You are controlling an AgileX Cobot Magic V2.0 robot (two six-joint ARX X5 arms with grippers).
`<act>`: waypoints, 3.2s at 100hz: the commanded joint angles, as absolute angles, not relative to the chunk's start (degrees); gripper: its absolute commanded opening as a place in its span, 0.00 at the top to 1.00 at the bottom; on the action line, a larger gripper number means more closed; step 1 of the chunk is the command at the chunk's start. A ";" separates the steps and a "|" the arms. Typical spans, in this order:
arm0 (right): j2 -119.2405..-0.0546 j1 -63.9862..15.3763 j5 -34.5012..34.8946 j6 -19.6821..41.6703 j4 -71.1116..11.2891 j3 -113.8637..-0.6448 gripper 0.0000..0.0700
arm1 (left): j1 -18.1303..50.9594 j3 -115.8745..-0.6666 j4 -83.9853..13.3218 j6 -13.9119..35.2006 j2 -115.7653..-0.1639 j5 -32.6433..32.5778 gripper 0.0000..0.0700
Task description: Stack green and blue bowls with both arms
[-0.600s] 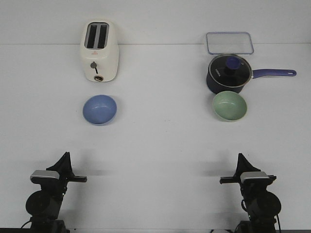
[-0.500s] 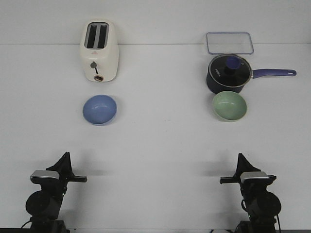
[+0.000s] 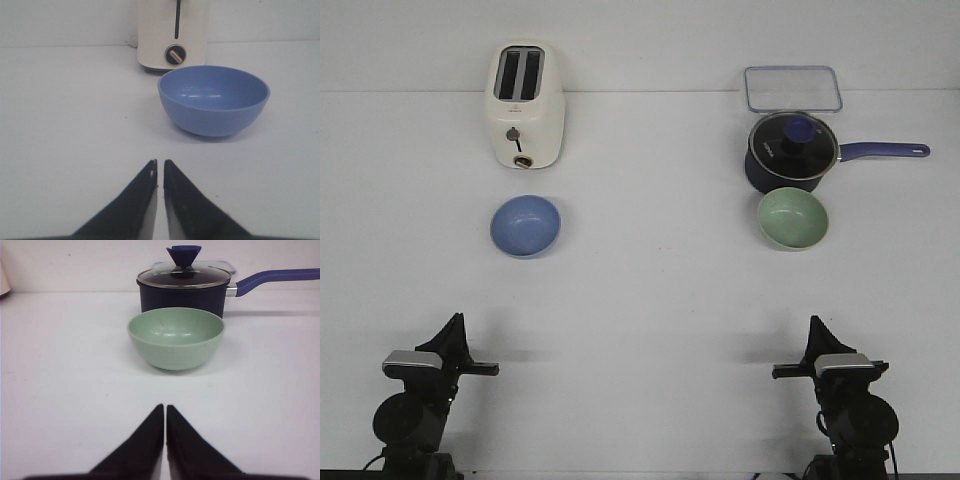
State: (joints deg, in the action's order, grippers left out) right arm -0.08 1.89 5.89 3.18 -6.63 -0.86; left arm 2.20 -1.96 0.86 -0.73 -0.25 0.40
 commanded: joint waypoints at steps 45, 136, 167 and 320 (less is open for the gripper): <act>-0.08 1.80 7.20 18.68 -6.04 -0.73 0.99 | 2.15 -0.86 1.69 -0.82 -0.19 0.64 0.98; -61.98 3.40 -4.38 12.01 -26.22 -54.81 0.35 | 2.15 -0.86 1.69 -0.82 -0.19 0.64 0.98; -90.56 7.62 0.82 10.35 -30.96 -72.34 0.35 | 2.15 -0.86 1.69 -0.82 -0.19 0.64 0.98; -70.04 -22.76 12.36 19.81 -34.24 -57.28 1.00 | 2.15 -0.86 1.74 -0.82 -0.19 0.64 0.98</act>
State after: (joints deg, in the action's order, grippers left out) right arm -69.41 -18.46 13.85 16.58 -36.47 -58.50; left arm 2.20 -1.96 0.86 -0.73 -0.25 0.40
